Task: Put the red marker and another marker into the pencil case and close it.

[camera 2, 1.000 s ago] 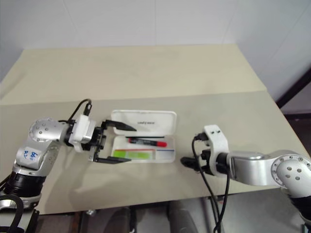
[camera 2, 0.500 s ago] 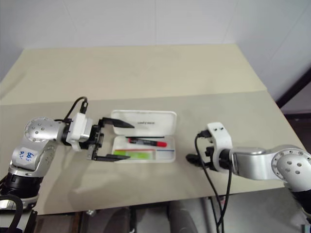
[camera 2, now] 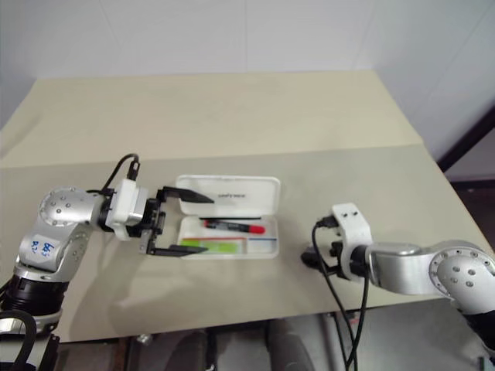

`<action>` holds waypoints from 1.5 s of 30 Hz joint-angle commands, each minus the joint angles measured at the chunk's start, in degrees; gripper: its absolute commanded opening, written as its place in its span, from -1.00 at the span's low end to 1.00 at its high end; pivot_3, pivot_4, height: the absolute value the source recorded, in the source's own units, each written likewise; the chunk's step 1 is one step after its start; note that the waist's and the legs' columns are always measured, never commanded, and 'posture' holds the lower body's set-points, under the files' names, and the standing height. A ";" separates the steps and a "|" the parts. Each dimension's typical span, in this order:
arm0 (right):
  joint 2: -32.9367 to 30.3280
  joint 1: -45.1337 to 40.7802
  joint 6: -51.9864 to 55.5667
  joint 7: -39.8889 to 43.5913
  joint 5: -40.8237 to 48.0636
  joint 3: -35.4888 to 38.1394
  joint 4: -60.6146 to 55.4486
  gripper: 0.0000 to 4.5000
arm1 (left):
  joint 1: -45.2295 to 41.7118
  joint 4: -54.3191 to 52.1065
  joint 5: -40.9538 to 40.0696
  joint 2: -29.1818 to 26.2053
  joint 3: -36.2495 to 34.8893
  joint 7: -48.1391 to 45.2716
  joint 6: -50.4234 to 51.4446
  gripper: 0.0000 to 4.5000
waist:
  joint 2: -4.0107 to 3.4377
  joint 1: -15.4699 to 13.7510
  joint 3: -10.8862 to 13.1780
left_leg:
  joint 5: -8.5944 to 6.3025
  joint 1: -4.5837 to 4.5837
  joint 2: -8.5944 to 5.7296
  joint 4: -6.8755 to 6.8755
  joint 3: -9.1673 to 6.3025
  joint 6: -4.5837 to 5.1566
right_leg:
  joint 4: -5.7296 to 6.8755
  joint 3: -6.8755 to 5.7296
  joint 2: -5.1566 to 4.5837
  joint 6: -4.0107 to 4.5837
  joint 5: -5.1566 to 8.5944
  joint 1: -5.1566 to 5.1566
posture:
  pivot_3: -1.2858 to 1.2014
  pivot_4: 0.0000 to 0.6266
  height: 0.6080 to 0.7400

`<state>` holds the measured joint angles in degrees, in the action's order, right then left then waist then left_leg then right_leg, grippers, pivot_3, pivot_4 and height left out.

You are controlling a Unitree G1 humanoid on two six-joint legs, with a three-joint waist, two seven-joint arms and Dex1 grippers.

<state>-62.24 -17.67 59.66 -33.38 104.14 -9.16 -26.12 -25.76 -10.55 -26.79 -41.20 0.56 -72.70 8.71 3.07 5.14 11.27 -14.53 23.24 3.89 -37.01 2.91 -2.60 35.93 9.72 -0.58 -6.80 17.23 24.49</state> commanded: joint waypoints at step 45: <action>2.52 -16.24 -2.06 74.21 -65.30 -4.53 6.17 -0.17 | 7.39 -5.14 -0.95 -5.00 -7.57 3.82 -0.02 1.00 | 0.14 0.11 -0.09 | 0.07 0.12 0.02 0.87 0.23 0.09 | 0.03 -0.13 -0.02 -0.41 -0.32 0.69 | 0.03 -0.52 1.00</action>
<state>-58.36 -34.26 56.52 39.74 39.29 -16.97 -18.54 -18.63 -13.24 -26.74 -45.76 -5.85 -69.53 8.67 3.20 5.24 11.19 -14.46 23.36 3.91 -36.14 3.15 -2.52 35.96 9.59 -0.61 -7.21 16.91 25.18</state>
